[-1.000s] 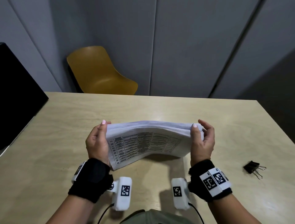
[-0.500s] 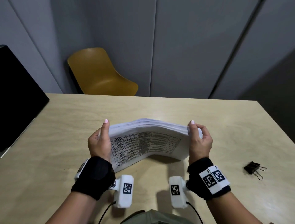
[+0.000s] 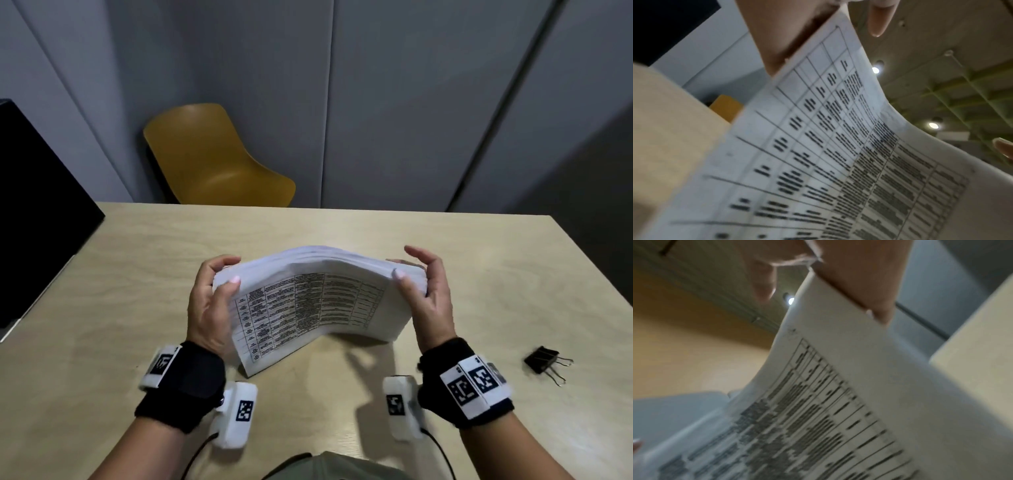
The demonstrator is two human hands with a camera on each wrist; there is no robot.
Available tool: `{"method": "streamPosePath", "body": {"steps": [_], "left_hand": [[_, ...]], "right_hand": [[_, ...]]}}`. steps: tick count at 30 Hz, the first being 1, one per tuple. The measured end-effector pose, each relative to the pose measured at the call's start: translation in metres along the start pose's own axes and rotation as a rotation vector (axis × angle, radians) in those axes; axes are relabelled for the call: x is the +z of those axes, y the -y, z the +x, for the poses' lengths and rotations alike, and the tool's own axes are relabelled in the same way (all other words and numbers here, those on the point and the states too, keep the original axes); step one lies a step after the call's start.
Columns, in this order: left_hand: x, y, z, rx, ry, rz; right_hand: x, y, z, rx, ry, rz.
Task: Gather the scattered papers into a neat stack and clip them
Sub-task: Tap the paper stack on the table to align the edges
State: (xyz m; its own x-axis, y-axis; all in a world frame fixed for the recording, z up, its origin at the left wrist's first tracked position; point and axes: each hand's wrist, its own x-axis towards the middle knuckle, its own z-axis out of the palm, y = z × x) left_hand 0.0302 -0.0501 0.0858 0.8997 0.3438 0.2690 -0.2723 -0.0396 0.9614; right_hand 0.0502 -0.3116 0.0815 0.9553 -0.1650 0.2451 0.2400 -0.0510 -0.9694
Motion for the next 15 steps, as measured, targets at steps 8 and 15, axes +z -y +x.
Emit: {"method": "streamPosePath", "body": {"steps": [8,15], "left_hand": [[-0.031,0.017,0.006,0.194,0.022,0.35],[-0.021,0.018,0.006,0.162,-0.127,0.323]], "right_hand": [[-0.03,-0.009,0.013,-0.204,0.156,-0.156],[-0.017,-0.018,0.007,-0.114,-0.037,-0.036]]}}
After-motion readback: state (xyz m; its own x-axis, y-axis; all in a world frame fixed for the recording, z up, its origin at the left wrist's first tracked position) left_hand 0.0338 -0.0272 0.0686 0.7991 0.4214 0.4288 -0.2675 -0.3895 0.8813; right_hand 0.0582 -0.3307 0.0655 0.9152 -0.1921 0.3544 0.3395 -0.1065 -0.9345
